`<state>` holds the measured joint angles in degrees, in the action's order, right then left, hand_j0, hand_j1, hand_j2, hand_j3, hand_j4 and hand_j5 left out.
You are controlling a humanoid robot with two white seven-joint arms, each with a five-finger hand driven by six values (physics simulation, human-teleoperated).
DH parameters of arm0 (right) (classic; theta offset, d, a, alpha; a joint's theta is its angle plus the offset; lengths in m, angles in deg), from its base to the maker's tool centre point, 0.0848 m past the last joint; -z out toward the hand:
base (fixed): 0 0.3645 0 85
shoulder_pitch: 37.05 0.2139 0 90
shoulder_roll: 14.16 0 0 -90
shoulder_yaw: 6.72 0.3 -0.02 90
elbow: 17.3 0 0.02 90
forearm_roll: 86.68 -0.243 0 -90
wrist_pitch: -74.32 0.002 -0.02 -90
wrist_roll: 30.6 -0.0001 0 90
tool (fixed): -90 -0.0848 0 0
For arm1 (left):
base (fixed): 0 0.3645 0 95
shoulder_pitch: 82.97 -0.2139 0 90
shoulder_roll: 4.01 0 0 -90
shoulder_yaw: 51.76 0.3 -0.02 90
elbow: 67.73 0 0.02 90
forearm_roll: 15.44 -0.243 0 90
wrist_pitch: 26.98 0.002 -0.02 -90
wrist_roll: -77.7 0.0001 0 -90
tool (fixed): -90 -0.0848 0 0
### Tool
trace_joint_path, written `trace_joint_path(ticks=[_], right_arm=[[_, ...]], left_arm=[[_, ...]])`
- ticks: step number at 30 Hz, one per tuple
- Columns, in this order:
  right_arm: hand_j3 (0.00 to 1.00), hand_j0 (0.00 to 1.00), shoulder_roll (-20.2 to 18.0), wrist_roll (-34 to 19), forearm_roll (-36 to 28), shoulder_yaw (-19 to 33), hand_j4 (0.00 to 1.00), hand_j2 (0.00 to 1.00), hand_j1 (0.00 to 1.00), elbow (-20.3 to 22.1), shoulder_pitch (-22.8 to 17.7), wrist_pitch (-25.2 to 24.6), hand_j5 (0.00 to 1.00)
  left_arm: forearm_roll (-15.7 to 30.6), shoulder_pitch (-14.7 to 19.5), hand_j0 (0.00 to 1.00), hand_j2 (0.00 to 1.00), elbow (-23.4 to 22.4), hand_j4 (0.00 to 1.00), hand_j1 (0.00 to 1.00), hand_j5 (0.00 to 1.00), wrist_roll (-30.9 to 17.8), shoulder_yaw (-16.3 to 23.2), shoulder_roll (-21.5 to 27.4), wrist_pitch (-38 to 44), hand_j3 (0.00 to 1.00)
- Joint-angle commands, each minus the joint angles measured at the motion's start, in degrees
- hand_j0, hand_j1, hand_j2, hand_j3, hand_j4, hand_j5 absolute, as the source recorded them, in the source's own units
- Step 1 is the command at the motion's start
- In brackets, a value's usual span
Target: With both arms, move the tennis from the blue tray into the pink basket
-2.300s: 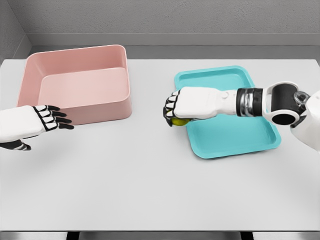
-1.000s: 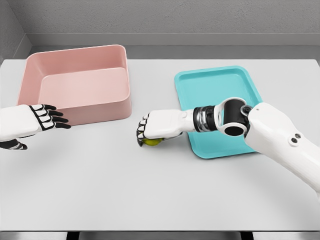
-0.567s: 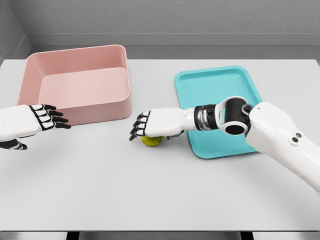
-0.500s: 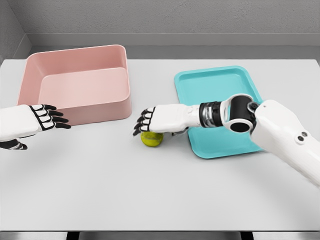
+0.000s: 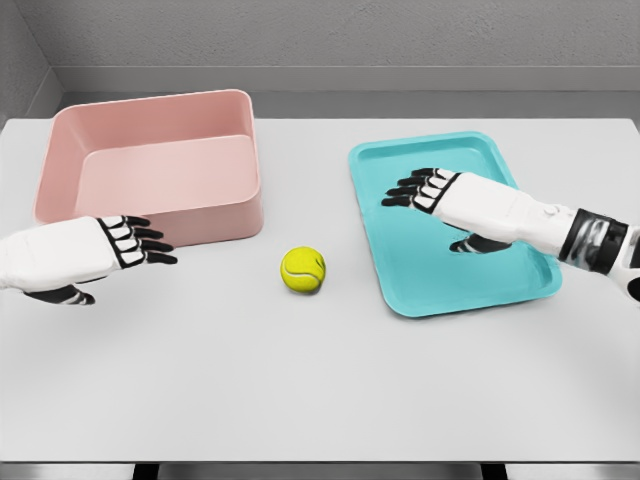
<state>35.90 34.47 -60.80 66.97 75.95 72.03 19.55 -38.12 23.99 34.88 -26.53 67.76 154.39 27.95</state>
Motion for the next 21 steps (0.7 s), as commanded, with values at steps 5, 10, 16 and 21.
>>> trace_joint_path(ticks=[5,10,16,21], right_arm=[[1.00,1.00,3.1,0.3,-8.1,18.8,1.00,1.00,1.00,1.7,-8.2,-0.2,1.00],[1.00,1.00,6.5,-0.1,-13.7,25.3,1.00,1.00,1.00,2.0,-14.8,-0.2,1.00],[1.00,1.00,10.0,0.0,-15.2,26.0,1.00,1.00,1.00,2.3,-16.4,-0.2,1.00],[1.00,1.00,10.3,0.1,-15.2,25.9,1.00,1.00,1.00,5.0,-17.1,-0.2,1.00]], left_arm=[[-4.2,0.2,1.00,1.00,0.4,1.00,1.00,1.00,-0.3,0.1,-7.9,0.1,1.00],[-6.4,1.7,1.00,1.00,0.3,1.00,1.00,1.00,-0.3,0.2,-11.7,0.1,1.00],[-8.9,5.6,1.00,1.00,0.0,1.00,1.00,1.00,-0.3,3.6,-15.9,0.1,1.00],[-9.2,7.9,1.00,1.00,-0.5,1.00,1.00,1.00,-0.3,6.4,-17.0,0.1,1.00]])
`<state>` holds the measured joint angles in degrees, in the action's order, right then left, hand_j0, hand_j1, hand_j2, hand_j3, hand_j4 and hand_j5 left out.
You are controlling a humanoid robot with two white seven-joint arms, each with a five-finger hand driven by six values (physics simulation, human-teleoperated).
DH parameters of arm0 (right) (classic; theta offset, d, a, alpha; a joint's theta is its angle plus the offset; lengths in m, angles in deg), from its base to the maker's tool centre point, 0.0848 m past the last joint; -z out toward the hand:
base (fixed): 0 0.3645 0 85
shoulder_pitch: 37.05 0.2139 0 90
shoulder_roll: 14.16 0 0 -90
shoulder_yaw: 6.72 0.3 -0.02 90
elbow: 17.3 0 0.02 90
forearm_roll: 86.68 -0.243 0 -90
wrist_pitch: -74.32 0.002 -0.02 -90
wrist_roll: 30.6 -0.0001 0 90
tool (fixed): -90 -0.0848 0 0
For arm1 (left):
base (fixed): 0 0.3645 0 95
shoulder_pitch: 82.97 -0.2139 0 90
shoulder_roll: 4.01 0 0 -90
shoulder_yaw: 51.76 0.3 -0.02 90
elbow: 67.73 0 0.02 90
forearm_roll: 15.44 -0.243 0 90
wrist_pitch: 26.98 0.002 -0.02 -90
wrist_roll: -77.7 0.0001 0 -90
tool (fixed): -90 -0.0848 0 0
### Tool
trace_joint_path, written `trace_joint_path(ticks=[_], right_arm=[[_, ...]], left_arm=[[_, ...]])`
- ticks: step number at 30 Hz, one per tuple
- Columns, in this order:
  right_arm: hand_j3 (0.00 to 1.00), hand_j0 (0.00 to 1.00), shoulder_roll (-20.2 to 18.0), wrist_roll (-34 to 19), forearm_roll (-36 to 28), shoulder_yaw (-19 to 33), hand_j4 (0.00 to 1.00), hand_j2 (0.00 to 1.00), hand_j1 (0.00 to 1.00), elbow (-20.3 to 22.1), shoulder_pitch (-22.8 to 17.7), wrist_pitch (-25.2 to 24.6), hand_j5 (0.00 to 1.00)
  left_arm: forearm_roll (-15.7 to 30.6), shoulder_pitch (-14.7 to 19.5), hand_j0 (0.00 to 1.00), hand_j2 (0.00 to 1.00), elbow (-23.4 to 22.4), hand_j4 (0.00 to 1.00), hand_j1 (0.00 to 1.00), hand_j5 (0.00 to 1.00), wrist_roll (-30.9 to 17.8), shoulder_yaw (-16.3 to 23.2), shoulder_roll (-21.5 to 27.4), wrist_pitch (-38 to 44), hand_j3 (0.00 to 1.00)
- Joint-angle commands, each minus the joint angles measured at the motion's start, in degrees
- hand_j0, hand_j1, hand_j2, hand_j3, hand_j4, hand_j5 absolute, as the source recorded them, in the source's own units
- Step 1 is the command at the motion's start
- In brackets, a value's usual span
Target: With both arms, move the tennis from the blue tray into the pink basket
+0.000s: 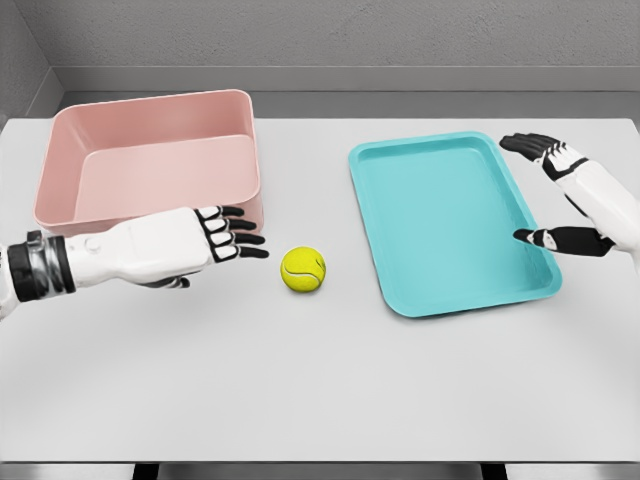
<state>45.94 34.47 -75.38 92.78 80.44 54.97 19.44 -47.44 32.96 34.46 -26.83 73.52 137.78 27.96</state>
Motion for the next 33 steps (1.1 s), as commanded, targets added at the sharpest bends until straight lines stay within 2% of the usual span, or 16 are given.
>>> trace_joint_path(ticks=[1,5,7,10,12,16,23,33], right_arm=[[1.00,1.00,0.3,0.1,-0.6,0.2,1.00,1.00,1.00,0.4,0.0,-0.1,1.00],[1.00,1.00,0.3,0.1,-0.6,1.0,1.00,1.00,1.00,0.3,-0.4,-0.1,1.00],[1.00,1.00,0.3,0.1,-0.6,1.0,1.00,1.00,1.00,0.3,-0.4,-0.1,1.00],[1.00,1.00,0.3,0.1,-0.7,1.0,1.00,1.00,1.00,0.1,-0.4,-0.1,1.00],[1.00,1.00,0.3,0.1,-0.7,1.0,1.00,1.00,1.00,0.1,-0.4,-0.1,1.00],[1.00,1.00,0.3,0.1,-0.7,1.0,1.00,1.00,1.00,0.0,-0.4,-0.1,1.00],[1.00,1.00,0.3,0.1,-0.7,1.0,1.00,1.00,1.00,-0.1,-0.4,-0.1,1.00],[1.00,1.00,0.3,0.1,-0.7,1.0,1.00,1.00,1.00,-0.1,-0.4,-0.1,1.00]], left_arm=[[0.1,0.0,1.00,1.00,-0.4,1.00,1.00,1.00,0.0,1.5,-1.2,0.1,1.00],[0.0,2.5,1.00,1.00,-1.1,1.00,1.00,1.00,0.0,4.4,-2.8,0.1,1.00],[0.1,4.5,1.00,1.00,-3.8,1.00,1.00,1.00,-0.7,6.4,-4.3,0.1,1.00],[0.2,4.9,1.00,1.00,-5.0,1.00,1.00,1.00,-0.7,6.9,-5.1,0.1,1.00],[0.2,6.5,1.00,1.00,-6.6,1.00,1.00,1.00,-0.7,8.7,-6.3,0.1,1.00],[0.2,7.1,1.00,1.00,-7.8,1.00,1.00,1.00,-0.7,9.0,-6.9,0.1,1.00],[0.2,11.2,1.00,1.00,-13.2,1.00,1.00,1.00,-0.8,14.3,-11.3,0.1,1.00],[0.2,13.8,1.00,1.00,-14.4,1.00,1.00,1.00,-1.3,17.3,-14.3,0.1,1.00]])
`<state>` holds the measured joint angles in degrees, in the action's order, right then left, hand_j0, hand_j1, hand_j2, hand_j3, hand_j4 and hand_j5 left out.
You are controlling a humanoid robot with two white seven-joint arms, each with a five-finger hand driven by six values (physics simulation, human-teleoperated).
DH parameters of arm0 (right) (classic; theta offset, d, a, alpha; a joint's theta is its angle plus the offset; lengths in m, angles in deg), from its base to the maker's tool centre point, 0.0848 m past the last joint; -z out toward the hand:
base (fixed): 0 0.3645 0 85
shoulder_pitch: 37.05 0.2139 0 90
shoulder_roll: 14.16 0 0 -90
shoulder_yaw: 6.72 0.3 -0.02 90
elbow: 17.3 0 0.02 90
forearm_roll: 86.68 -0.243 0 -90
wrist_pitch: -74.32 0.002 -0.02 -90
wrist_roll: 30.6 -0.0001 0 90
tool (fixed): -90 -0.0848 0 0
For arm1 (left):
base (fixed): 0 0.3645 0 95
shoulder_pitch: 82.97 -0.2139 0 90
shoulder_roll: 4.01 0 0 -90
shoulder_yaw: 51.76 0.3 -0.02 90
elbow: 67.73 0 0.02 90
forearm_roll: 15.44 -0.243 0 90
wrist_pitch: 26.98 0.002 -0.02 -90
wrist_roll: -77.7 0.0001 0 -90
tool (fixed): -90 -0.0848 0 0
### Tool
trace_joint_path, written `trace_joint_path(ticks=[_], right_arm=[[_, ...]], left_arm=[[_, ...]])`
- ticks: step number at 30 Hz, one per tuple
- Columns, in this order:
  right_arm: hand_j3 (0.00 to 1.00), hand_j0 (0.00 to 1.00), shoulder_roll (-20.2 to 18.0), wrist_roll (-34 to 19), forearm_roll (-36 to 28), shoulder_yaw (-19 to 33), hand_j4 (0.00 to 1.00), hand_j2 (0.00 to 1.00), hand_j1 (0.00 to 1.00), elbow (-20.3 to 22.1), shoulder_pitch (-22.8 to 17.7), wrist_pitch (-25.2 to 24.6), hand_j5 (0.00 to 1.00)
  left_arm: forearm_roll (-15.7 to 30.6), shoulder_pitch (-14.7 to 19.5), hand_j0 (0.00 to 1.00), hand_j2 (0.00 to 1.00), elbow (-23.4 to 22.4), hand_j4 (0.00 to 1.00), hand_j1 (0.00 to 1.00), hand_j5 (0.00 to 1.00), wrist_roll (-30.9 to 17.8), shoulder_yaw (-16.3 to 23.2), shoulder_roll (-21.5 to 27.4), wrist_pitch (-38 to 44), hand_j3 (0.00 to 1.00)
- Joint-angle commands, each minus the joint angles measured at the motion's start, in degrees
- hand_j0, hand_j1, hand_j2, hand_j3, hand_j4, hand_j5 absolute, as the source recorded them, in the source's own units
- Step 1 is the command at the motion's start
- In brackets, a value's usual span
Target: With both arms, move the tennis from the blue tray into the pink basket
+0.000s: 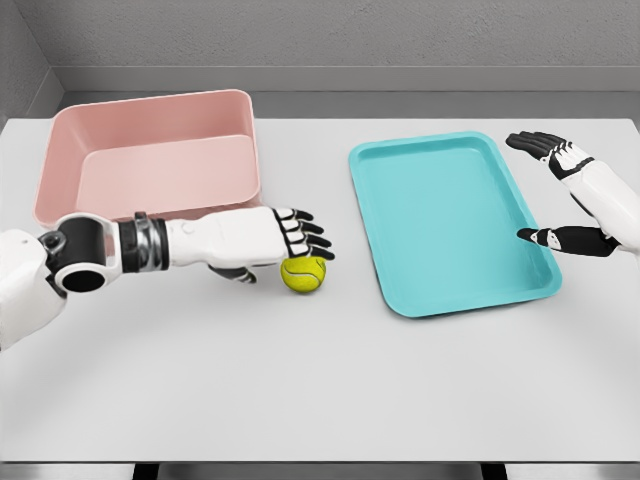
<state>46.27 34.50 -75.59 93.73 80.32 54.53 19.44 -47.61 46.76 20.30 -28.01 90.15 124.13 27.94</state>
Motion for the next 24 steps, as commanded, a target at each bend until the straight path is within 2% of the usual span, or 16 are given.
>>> trace_joint_path(ticks=[1,9,24], right_arm=[[1.00,1.00,0.0,0.0,-0.5,0.0,1.00,1.00,1.00,0.0,0.0,-0.1,1.00],[1.00,1.00,0.0,0.0,-0.5,0.0,1.00,1.00,1.00,0.1,-0.3,-0.1,1.00],[1.00,1.00,0.0,0.0,-0.5,0.0,1.00,1.00,1.00,0.0,-0.3,-0.1,1.00]], left_arm=[[0.4,0.0,1.00,1.00,-0.2,1.00,1.00,1.00,0.0,0.7,-0.6,0.1,1.00],[0.4,0.8,1.00,1.00,-0.8,1.00,1.00,1.00,0.0,1.4,-1.7,0.1,1.00],[0.4,2.4,1.00,1.00,-5.3,1.00,1.00,1.00,-0.1,3.6,-4.4,0.1,1.00]])
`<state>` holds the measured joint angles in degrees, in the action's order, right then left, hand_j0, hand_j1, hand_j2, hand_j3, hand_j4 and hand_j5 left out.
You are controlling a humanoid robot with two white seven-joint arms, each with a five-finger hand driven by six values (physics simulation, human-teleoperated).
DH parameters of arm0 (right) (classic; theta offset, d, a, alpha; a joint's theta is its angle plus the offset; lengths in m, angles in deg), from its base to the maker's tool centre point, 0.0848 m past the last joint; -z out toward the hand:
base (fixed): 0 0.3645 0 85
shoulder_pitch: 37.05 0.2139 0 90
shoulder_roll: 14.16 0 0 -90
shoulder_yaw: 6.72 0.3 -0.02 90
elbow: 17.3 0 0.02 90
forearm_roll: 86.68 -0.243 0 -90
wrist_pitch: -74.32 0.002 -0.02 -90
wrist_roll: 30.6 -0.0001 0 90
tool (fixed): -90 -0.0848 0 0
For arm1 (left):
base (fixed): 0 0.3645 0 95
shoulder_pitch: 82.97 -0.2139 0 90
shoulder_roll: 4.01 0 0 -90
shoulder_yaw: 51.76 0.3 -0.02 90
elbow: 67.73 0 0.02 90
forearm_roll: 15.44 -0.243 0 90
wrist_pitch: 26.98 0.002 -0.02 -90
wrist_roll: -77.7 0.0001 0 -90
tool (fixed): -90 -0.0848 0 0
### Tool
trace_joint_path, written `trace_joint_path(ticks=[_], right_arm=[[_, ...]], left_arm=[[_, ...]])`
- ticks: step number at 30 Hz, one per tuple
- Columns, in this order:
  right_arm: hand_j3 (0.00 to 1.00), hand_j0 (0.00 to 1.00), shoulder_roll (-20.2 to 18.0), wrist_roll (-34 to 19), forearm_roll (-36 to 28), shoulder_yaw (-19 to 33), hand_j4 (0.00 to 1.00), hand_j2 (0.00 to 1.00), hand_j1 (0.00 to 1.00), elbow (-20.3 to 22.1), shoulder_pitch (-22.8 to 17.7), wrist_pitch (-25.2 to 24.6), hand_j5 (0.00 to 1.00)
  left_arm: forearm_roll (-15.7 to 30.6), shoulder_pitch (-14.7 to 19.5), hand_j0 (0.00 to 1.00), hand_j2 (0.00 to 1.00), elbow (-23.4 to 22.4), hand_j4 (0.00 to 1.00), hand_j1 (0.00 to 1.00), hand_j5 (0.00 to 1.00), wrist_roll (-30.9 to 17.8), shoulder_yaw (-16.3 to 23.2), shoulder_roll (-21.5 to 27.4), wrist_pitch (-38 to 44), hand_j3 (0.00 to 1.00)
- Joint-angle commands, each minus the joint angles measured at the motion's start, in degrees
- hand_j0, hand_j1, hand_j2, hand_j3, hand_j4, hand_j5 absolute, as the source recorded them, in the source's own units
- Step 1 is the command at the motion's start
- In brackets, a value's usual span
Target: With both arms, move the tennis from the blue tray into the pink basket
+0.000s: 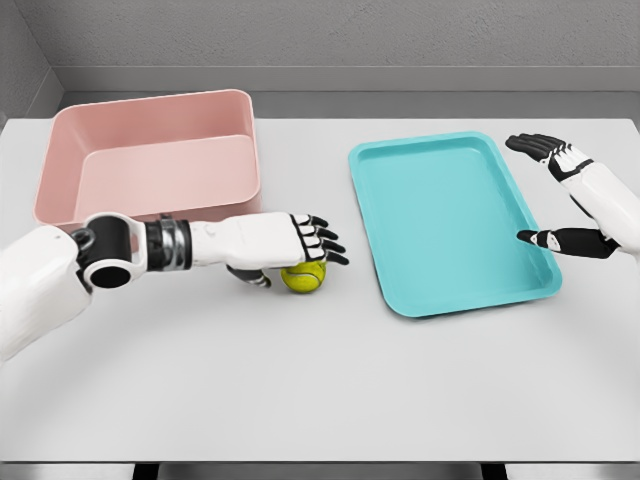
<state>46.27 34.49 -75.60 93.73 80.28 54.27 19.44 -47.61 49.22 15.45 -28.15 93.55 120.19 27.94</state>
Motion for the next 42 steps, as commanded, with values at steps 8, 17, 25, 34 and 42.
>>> trace_joint_path(ticks=[8,17,25,34,42], right_arm=[[1.00,1.00,0.0,0.0,-0.4,0.0,1.00,1.00,1.00,0.0,0.0,-0.1,1.00],[1.00,1.00,0.0,0.0,-0.4,0.0,1.00,1.00,1.00,0.0,0.0,-0.1,1.00],[1.00,1.00,0.0,0.0,-0.4,0.0,1.00,1.00,1.00,-0.1,0.0,-0.1,1.00],[1.00,1.00,0.0,0.0,-0.4,0.1,1.00,1.00,1.00,-0.1,0.0,-0.1,1.00],[1.00,1.00,-0.1,0.0,-0.4,0.1,1.00,1.00,1.00,-0.1,-0.1,-0.1,1.00]], left_arm=[[0.4,0.3,1.00,1.00,-0.6,1.00,1.00,1.00,-0.2,0.9,-1.5,0.1,1.00],[0.6,0.2,0.91,0.91,-1.6,0.91,0.91,0.91,-1.5,1.4,-1.5,0.1,0.91],[0.5,0.2,0.67,0.67,-2.8,0.67,0.67,0.67,-1.5,1.4,-1.5,0.1,0.67],[1.1,0.3,0.62,0.62,-2.8,0.62,0.62,0.62,-1.6,1.3,-1.2,0.1,0.62],[1.1,0.4,0.59,0.59,-2.2,0.59,0.59,0.59,-1.6,1.4,-0.9,0.1,0.59]])
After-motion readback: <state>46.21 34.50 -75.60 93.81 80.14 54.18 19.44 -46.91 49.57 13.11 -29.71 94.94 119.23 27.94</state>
